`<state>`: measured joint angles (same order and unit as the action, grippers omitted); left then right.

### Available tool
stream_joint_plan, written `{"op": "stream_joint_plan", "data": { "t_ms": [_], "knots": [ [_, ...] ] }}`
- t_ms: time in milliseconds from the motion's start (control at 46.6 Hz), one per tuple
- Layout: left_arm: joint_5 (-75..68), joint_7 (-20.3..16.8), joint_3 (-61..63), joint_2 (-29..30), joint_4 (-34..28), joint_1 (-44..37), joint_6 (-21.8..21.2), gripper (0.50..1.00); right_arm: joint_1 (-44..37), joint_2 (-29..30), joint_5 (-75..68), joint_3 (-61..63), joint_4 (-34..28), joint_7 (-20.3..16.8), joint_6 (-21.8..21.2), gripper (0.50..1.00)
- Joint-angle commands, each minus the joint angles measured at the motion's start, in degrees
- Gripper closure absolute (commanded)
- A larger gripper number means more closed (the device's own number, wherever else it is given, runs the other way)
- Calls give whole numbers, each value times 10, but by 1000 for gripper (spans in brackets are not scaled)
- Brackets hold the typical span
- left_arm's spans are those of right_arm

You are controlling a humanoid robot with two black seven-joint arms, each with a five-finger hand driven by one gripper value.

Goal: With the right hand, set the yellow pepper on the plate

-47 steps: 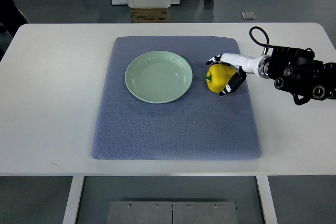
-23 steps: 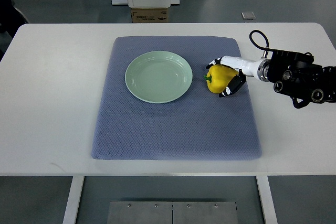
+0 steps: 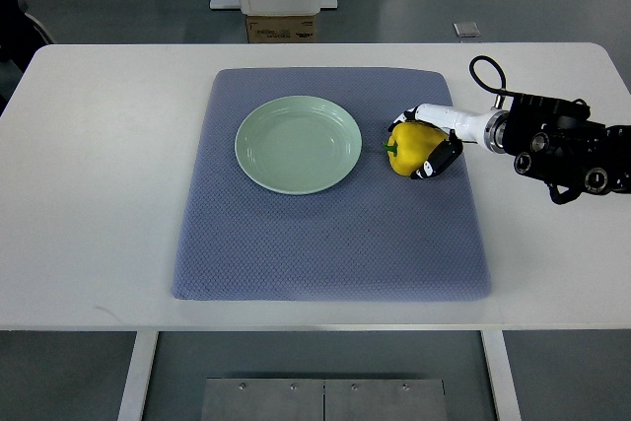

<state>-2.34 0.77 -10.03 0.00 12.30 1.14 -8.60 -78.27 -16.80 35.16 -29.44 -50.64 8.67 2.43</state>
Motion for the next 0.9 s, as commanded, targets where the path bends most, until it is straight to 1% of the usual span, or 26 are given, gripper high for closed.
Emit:
{"op": "stream_joint_plan", "data": {
  "t_ms": [0, 107, 172, 622, 815, 880],
  "knots": [
    [0, -1, 0, 0, 0, 0, 0, 500, 0, 1, 0, 0, 1, 0, 0, 668],
    [1, 0, 0, 0, 0, 0, 0, 500, 1, 3, 0, 1, 1, 0, 3, 682],
    [1, 0, -1, 0, 0, 0, 0, 500, 1, 4, 0, 0, 1, 1, 6, 703],
    [1, 0, -1, 0, 0, 0, 0, 500, 1, 4, 0, 1, 1, 1, 6, 737],
    [0, 0, 0, 0, 0, 0, 0, 500, 2, 5, 0, 1, 1, 1, 7, 743],
    [1, 0, 0, 0, 0, 0, 0, 500, 3, 5, 0, 1, 1, 1, 7, 758]
  ]
}}
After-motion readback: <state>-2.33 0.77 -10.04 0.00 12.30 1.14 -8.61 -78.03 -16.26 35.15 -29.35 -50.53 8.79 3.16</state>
